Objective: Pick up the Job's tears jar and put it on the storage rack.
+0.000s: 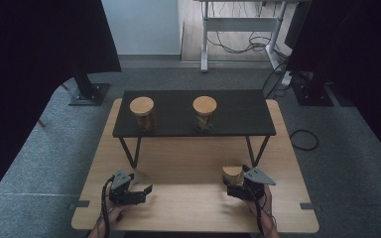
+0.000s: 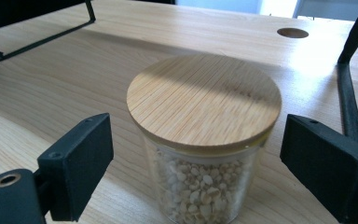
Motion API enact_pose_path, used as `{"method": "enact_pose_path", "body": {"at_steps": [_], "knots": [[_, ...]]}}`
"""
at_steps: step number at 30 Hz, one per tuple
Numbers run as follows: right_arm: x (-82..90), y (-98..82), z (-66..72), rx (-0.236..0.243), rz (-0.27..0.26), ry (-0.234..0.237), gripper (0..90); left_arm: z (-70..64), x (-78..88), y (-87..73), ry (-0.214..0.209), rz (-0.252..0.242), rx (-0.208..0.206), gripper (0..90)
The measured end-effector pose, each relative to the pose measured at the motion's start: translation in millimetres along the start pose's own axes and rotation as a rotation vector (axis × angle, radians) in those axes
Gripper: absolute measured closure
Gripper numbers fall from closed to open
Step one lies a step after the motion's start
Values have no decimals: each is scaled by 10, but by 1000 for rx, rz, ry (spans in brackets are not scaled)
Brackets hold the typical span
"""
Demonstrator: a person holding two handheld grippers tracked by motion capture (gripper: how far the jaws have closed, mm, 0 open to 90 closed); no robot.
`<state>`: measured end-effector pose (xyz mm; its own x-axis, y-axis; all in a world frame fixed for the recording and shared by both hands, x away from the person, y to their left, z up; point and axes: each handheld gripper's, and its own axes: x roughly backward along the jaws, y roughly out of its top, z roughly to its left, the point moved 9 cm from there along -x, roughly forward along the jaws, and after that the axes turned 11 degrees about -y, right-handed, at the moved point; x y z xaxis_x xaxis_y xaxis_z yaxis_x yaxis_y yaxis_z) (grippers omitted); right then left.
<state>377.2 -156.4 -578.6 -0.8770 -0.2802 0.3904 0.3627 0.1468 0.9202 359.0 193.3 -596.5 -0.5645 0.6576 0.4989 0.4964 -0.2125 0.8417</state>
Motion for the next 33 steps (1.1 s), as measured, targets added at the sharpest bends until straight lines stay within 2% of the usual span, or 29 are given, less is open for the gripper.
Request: {"method": "enact_pose_path", "body": {"at_steps": [3, 8, 11, 15, 21, 33], "knots": [[-50, -13, 3, 23, 16, -18, 86, 1, 1, 0, 0, -1, 1, 70], [-132, -5, 1, 30, 31, -38, 91, 3, 1, 0, -1, -2, 4, 70], [-175, 0, -13, 34, 35, -68, 116, 3, 2, 1, -1, -2, 4, 70], [-219, 2, -15, 37, 41, -83, 146, 3, 1, 0, -1, -2, 5, 70], [-256, 20, 37, 43, 49, -75, 238, 1, 0, 0, -1, -1, 3, 70], [-266, 26, 49, 32, 48, -89, 246, 1, 0, 0, -3, 0, 3, 70]]}}
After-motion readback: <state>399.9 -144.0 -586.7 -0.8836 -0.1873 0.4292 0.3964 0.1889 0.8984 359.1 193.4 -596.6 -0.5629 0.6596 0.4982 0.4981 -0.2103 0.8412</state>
